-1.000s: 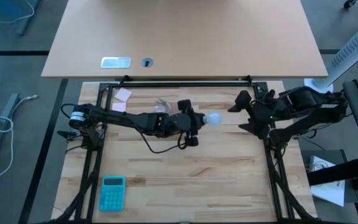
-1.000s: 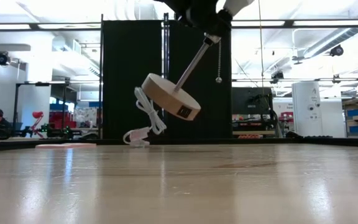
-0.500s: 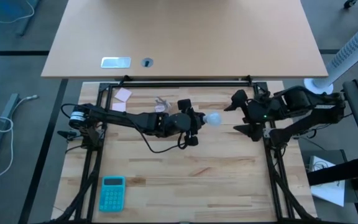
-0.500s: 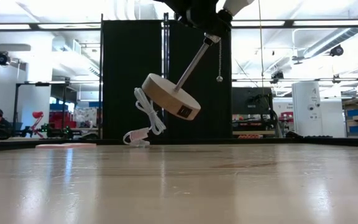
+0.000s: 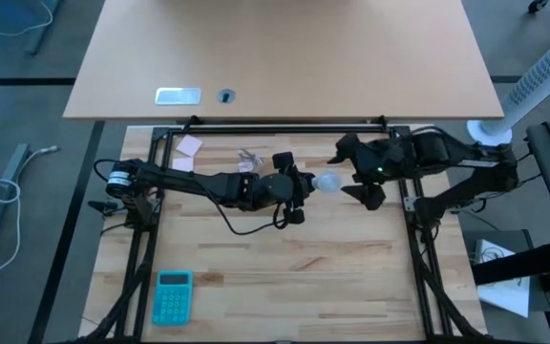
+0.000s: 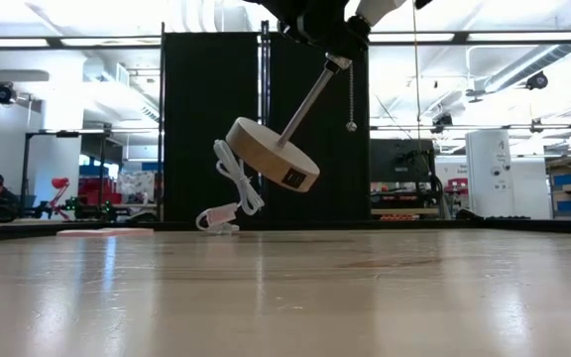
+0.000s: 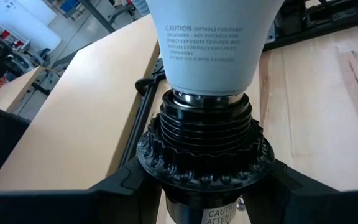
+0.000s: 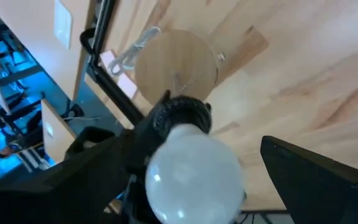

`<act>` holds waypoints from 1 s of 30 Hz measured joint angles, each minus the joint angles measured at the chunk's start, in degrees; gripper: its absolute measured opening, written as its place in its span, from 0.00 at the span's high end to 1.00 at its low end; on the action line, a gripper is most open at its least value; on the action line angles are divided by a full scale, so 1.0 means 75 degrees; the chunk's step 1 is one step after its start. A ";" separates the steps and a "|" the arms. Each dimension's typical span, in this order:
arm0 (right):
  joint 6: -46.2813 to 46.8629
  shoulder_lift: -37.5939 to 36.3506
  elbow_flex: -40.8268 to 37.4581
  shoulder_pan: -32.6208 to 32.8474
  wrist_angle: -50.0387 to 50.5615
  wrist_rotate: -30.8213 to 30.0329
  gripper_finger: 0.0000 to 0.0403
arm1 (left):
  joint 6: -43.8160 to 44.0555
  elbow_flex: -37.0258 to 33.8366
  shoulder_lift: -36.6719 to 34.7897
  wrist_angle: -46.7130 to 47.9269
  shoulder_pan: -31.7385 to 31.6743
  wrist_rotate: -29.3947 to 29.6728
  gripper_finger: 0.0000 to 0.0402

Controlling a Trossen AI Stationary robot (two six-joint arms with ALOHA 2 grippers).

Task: Screw lightbulb
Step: Remove the light bulb from the lamp

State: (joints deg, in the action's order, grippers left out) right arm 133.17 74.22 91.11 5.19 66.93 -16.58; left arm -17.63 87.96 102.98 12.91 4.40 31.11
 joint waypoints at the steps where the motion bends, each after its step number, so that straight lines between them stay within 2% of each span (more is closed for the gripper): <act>1: 0.0002 0.0078 0.0000 0.0000 0.0009 0.0036 0.05 | 0.0028 0.0000 0.0000 -0.0003 0.0000 -0.0002 0.59; 12: 0.0087 0.0220 0.0000 -0.0038 -0.0045 0.0079 0.05 | 0.0044 -0.0003 0.0000 0.0032 0.0000 0.0001 0.59; 21: -0.0721 0.0200 0.0003 -0.0030 -0.0724 0.0082 0.05 | 0.0053 -0.0003 0.0000 0.0037 0.0000 0.0008 0.59; 30: -0.0794 0.0469 0.0003 -0.0030 -0.0853 0.0202 0.05 | 0.0008 -0.0003 0.0000 0.0093 0.0004 -0.0011 0.59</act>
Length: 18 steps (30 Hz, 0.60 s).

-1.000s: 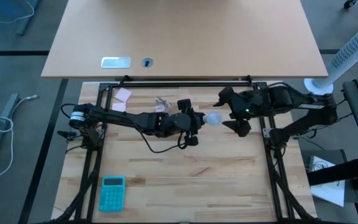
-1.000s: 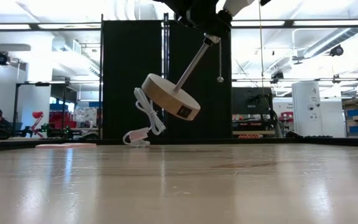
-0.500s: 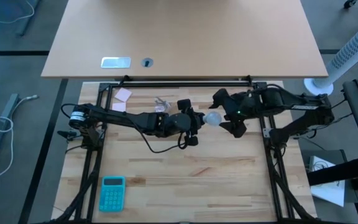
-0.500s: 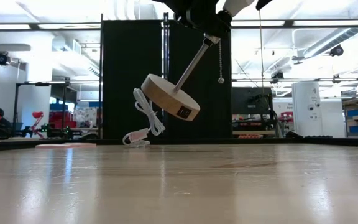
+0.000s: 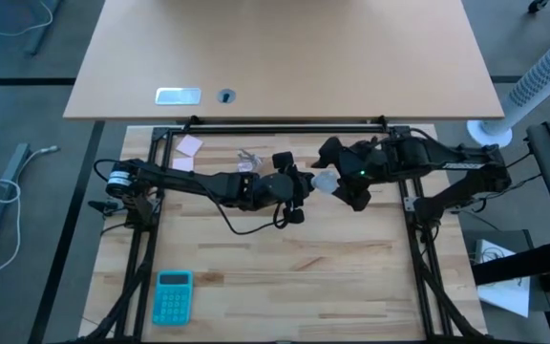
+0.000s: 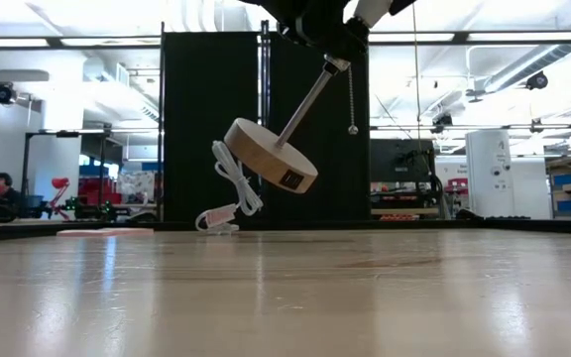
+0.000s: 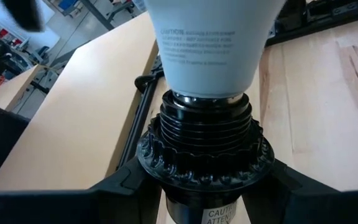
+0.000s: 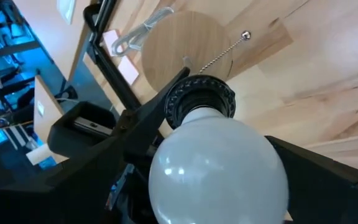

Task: Screw lightbulb
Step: Remove the light bulb from the lamp

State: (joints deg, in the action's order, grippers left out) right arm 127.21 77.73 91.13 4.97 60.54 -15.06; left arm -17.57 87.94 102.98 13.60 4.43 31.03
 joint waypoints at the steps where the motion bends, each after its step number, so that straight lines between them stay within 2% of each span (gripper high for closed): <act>1: 0.0038 0.0000 0.0000 -0.0004 0.0012 0.0112 0.05 | 0.0007 0.0000 0.0000 0.0015 0.0002 -0.0003 0.59; 4: -0.0135 -0.0041 0.0000 -0.0118 0.0017 0.0292 0.05 | 0.0007 0.0000 0.0000 0.0047 0.0008 -0.0003 0.59; 8: -0.0800 -0.0161 0.0003 -0.0317 0.0038 0.1197 0.05 | 0.0010 0.0000 0.0000 0.0043 0.0008 -0.0006 0.59; 18: -0.0824 -0.0111 0.0007 -0.0320 0.0125 0.1205 0.05 | 0.0010 0.0000 0.0000 0.0070 0.0011 -0.0009 0.59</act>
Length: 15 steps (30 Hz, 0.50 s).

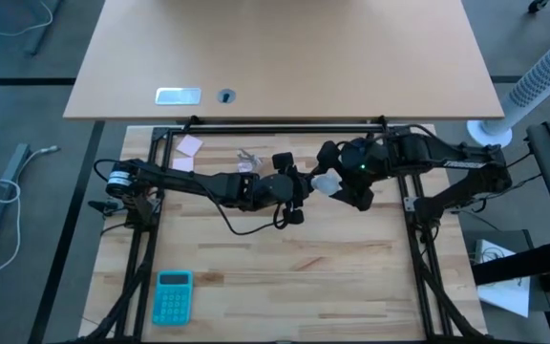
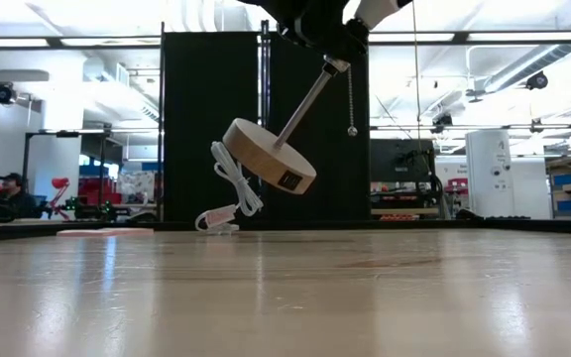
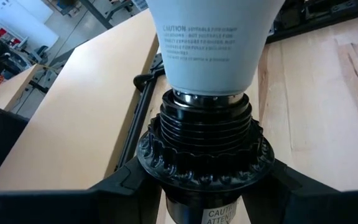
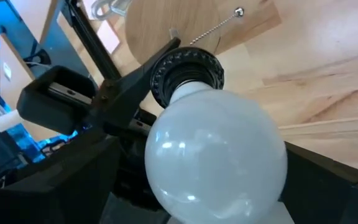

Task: Screw lightbulb
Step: Remove the light bulb from the lamp

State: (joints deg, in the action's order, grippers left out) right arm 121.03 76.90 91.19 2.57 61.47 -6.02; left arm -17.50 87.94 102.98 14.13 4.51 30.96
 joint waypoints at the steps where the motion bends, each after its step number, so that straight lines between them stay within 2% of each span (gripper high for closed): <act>1: 0.0133 0.0000 -0.0001 0.0000 0.0082 -0.0022 0.05 | 0.0000 0.0000 0.0000 0.0000 0.0000 0.0000 0.59; 8: 0.0688 -0.0015 -0.0001 0.0006 -0.0161 -0.0579 0.05 | 0.0019 0.0000 0.0000 0.0000 -0.0003 0.0008 0.59; 15: 0.0896 -0.0061 -0.0001 0.0006 0.0122 -0.0618 0.06 | 0.0012 0.0000 0.0000 0.0015 -0.0003 0.0007 0.59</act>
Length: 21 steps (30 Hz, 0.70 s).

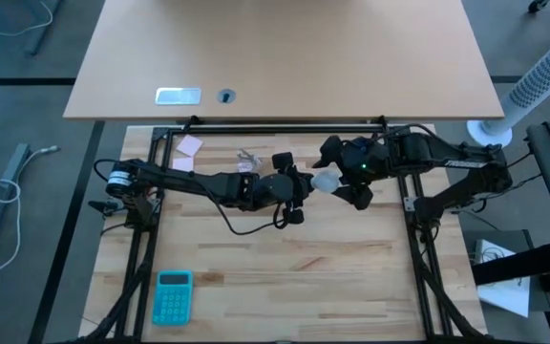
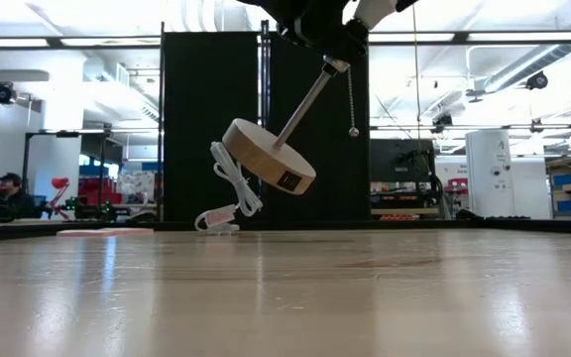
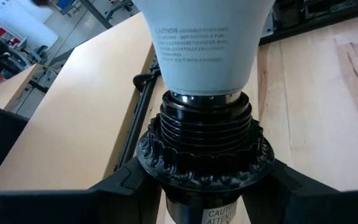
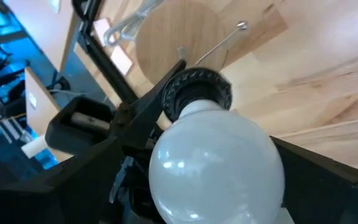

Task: Screw lightbulb
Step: Remove the light bulb from the lamp

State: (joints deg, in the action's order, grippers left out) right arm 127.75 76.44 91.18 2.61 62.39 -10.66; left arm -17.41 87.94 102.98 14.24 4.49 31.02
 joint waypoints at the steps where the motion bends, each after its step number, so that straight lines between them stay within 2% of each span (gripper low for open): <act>1: 0.0059 0.0000 -0.0001 0.0000 0.0040 0.0000 0.07 | -0.0003 0.0000 0.0000 0.0000 0.0000 -0.0002 0.59; 13: 0.0278 0.0000 -0.0001 0.0000 0.0015 0.0029 0.36 | 0.0021 0.0000 0.0000 -0.0015 0.0000 0.0031 0.59; 17: 0.0136 0.0000 -0.0001 0.0000 0.0012 0.0029 0.39 | 0.0061 0.0000 0.0000 -0.0009 0.0000 0.0028 0.59; 21: -0.0348 0.0000 -0.0001 0.0000 0.0006 0.0032 0.36 | 0.0074 0.0000 0.0000 -0.0009 0.0000 0.0025 0.59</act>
State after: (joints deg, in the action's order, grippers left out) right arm 125.15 76.44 91.18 2.61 62.43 -10.42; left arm -16.85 87.94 102.98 14.17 4.49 31.20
